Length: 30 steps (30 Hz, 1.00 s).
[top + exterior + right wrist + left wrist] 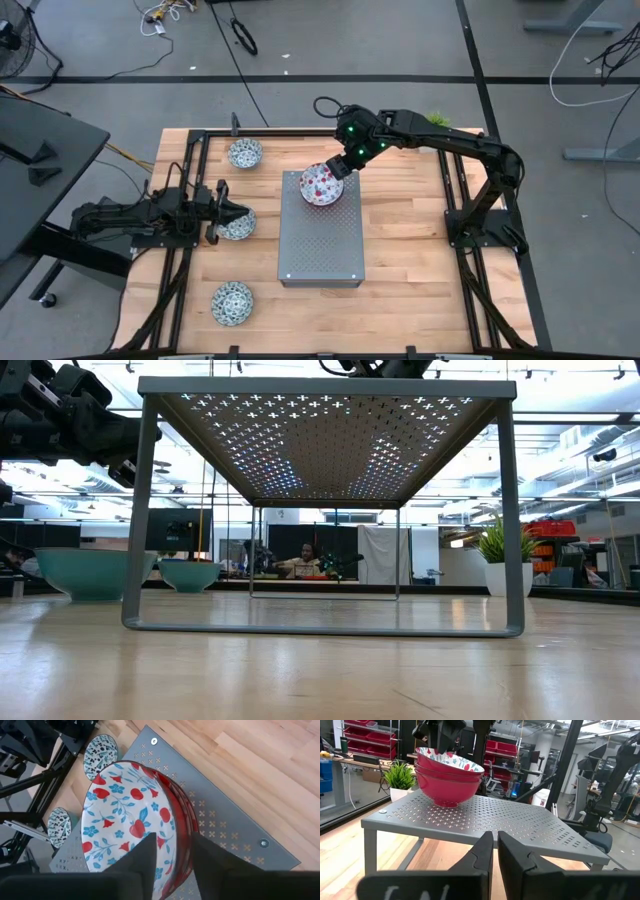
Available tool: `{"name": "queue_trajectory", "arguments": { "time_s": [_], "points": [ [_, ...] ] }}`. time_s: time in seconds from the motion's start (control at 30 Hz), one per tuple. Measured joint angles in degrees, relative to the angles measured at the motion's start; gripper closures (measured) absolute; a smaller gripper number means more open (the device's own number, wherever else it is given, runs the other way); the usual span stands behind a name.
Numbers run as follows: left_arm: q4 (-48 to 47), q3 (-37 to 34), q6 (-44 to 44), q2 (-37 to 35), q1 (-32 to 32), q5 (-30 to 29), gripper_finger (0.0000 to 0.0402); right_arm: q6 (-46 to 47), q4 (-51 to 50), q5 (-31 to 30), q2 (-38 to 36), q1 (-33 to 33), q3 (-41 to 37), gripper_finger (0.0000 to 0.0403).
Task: Pick & Place Mini bowls
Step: Put the red bowl on top of the red bowl on the shelf
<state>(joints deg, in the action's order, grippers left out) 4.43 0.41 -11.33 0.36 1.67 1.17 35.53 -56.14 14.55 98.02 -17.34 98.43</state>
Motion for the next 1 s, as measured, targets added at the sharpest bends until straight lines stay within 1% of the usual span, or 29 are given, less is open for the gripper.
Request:
{"name": "queue_trajectory", "arguments": {
  "time_s": [0.2,0.37,0.6,0.8,0.9,1.0],
  "points": [
    [0.00,-0.01,0.04,0.00,0.00,0.00,0.0369,-0.73,0.07,-0.15,-0.28,0.00,0.00,0.0235],
    [0.00,-0.01,0.04,0.00,-0.01,0.00,0.0369,-0.90,0.25,-0.15,-0.46,-0.06,0.04,0.0217],
    [0.00,0.01,0.04,-0.01,0.00,0.00,0.0369,-1.07,0.46,-0.15,-0.66,-0.09,0.04,0.0214],
    [0.00,-0.01,0.02,0.00,0.00,0.00,0.0369,-2.23,0.59,-0.17,-2.64,-0.43,0.04,0.0215],
    [0.00,-0.01,0.05,0.00,-0.02,0.00,0.0369,-4.39,0.59,-0.16,-3.92,-0.98,0.04,0.0220],
    [0.00,-0.01,0.04,-0.01,-0.01,0.00,0.0369,-8.93,0.93,-0.58,-5.08,-1.40,0.04,0.0227]
  ]
}}
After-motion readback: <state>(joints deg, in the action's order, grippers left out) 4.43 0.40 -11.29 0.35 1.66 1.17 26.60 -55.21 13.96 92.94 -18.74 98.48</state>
